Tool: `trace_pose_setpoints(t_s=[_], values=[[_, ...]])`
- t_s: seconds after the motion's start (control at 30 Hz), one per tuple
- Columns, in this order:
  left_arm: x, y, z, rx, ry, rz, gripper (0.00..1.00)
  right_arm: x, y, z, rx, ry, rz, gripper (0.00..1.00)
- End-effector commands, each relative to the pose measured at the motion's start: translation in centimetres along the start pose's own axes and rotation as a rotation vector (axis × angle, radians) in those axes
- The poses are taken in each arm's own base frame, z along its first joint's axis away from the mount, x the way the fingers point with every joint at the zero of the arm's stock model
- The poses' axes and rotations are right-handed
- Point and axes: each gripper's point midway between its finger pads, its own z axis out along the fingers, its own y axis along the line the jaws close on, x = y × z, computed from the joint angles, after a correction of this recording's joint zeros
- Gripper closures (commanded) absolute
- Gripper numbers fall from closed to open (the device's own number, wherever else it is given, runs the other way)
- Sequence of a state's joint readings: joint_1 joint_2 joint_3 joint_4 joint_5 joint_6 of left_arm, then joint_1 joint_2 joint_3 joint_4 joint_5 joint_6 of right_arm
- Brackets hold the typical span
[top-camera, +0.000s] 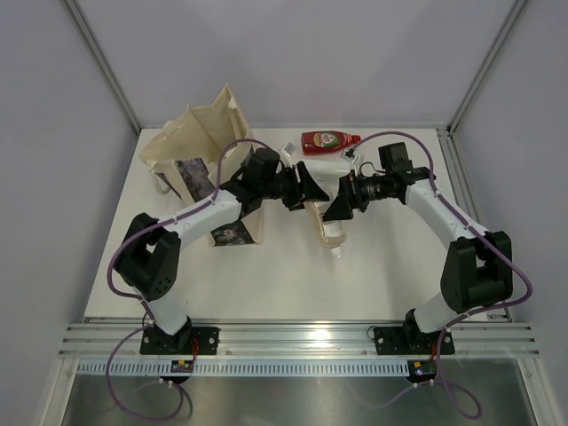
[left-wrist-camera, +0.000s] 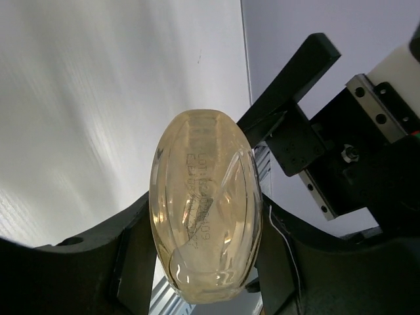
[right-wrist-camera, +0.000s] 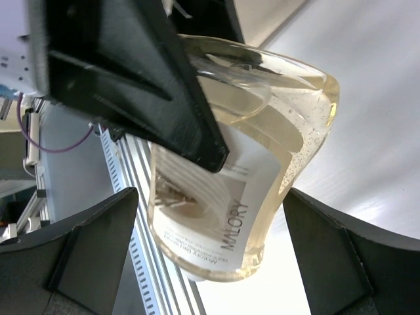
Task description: Place the personal care products into the canvas bag
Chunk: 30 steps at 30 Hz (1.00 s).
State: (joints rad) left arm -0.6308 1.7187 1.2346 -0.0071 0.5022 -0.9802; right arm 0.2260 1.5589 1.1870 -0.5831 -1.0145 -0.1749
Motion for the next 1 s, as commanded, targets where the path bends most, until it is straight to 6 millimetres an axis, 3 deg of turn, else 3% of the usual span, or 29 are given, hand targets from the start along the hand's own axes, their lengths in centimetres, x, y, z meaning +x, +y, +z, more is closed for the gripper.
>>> trace_pose_setpoints(t_s=[0.0,0.23,0.43,0.7,0.83,0.97], values=[[-1.2,-5.2,-2.9,0.149,-0.031,0.054,1.00,-2.6,5.1,-3.0,-0.175,-0.077,-0.204,0.01],[-3.1,-7.6,-5.9,0.174,-0.076,0.101,1.00,-4.1,4.2,-7.0,-0.171,-0.152,-0.205,0.01],[-5.3,-9.6,-8.6,0.263,-0.130,0.063,1.00,-3.6,3.2,-7.4,-0.178,-0.162,-0.154,0.00],[-9.5,-14.9,-13.9,0.424,-0.241,0.031,1.00,-3.6,2.6,-7.4,-0.169,-0.169,-0.134,0.01],[-12.1,-18.0,-17.5,0.502,-0.322,0.030,1.00,-3.5,2.7,-7.4,-0.172,-0.172,-0.129,0.01],[-15.9,-19.2,-22.0,0.528,-0.459,0.029,1.00,-3.6,1.9,-8.3,-0.145,-0.196,-0.114,0.01]])
